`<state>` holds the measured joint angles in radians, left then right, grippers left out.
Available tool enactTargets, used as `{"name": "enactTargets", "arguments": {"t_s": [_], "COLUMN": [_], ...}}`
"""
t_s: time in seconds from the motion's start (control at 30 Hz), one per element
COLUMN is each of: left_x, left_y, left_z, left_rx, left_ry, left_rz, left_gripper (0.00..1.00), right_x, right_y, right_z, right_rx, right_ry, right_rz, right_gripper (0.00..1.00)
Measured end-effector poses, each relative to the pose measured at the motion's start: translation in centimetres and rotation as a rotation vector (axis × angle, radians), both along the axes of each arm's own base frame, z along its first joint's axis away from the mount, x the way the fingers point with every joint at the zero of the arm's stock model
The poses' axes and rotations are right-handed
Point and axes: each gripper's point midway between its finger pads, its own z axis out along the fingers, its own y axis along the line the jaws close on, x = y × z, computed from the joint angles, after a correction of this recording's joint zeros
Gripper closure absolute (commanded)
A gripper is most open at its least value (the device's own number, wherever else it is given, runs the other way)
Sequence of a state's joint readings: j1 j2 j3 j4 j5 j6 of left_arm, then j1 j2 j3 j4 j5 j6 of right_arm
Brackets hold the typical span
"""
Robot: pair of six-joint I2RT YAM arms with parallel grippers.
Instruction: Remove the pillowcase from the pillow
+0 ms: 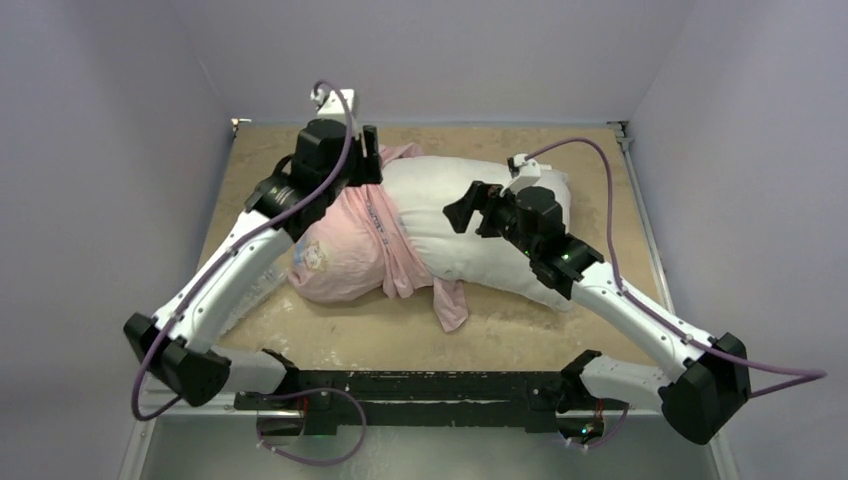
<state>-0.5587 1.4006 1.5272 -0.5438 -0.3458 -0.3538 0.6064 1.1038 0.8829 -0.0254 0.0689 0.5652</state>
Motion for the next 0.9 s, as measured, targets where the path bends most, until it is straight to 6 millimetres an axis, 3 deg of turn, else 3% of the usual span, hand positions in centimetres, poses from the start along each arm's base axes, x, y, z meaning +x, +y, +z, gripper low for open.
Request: {"name": "enactTargets", "arguments": {"t_s": [0.13, 0.37, 0.43, 0.47, 0.6, 0.77, 0.9], "left_x": [-4.3, -10.3, -11.9, -12.5, -14.7, -16.0, -15.6], "left_y": [1.3, 3.4, 3.9, 4.1, 3.8, 1.7, 0.0], "left_z": [-2.3, -10.7, -12.7, -13.4, -16.3, -18.5, -18.0], "left_rx": [-0.057, -0.058, -0.065, -0.073, -0.131, -0.238, -0.304], "left_ry": [0.05, 0.244, 0.288, 0.305, 0.376, 0.45, 0.445], "left_rz": [-0.026, -0.038, -0.035, -0.034, -0.056, -0.118, -0.158], "left_gripper": [0.36, 0.36, 0.36, 0.36, 0.35, 0.34, 0.34], "right_x": [-0.2, -0.6, 0.1, 0.4, 1.4, 1.7, 1.7], "right_y": [2.0, 5.3, 5.7, 6.0, 7.3, 8.9, 9.2], "right_z": [-2.7, -8.9, -10.1, -10.7, -12.6, -12.6, -11.5], "right_rx": [-0.036, -0.139, -0.155, -0.161, -0.157, -0.113, -0.09], "right_ry": [0.062, 0.169, 0.182, 0.185, 0.19, 0.172, 0.151], "right_rz": [0.021, 0.033, 0.022, 0.019, 0.032, 0.077, 0.088], "right_gripper": [0.01, 0.03, 0.19, 0.32, 0.99, 1.0, 1.0]}}
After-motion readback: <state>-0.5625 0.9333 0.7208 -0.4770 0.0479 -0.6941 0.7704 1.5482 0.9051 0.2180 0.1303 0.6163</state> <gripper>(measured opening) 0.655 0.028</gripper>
